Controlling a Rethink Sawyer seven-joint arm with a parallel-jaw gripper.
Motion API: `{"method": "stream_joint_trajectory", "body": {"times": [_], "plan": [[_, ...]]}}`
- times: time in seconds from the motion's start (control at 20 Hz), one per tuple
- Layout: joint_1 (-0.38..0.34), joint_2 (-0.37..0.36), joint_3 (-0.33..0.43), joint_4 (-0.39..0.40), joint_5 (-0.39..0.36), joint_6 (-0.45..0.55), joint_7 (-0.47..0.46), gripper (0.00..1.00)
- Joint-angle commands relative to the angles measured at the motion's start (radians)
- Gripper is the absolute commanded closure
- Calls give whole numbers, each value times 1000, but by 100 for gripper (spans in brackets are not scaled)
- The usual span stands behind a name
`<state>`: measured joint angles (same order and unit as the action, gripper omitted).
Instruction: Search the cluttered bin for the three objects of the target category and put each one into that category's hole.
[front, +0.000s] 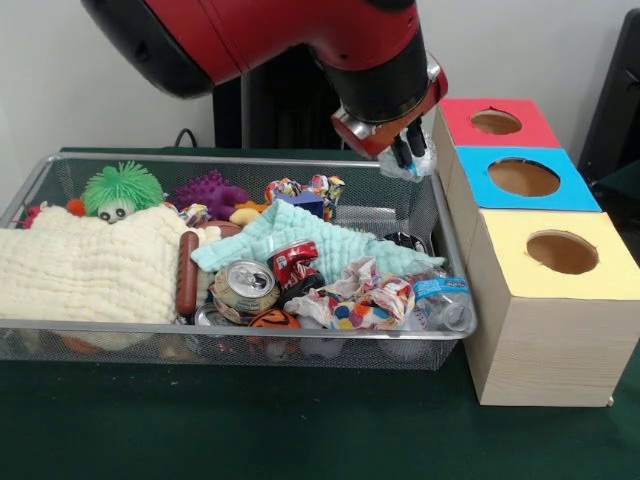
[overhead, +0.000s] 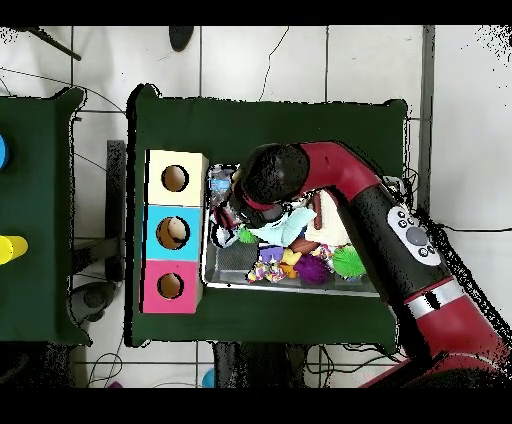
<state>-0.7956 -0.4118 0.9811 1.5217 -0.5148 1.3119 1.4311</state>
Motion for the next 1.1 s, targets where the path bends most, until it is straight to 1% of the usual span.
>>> {"method": "stream_joint_trajectory", "body": {"times": [0.05, 0.35, 0.55, 0.7, 1.1], "plan": [[31, -56, 30, 13, 34, 83, -192, 100], [77, -44, 21, 27, 60, -8, -102, 100], [103, -54, 15, 40, 81, -44, -58, 100], [125, -58, 5, 54, 82, -86, -25, 100], [168, -75, -11, 54, 112, -112, 14, 100]]}}
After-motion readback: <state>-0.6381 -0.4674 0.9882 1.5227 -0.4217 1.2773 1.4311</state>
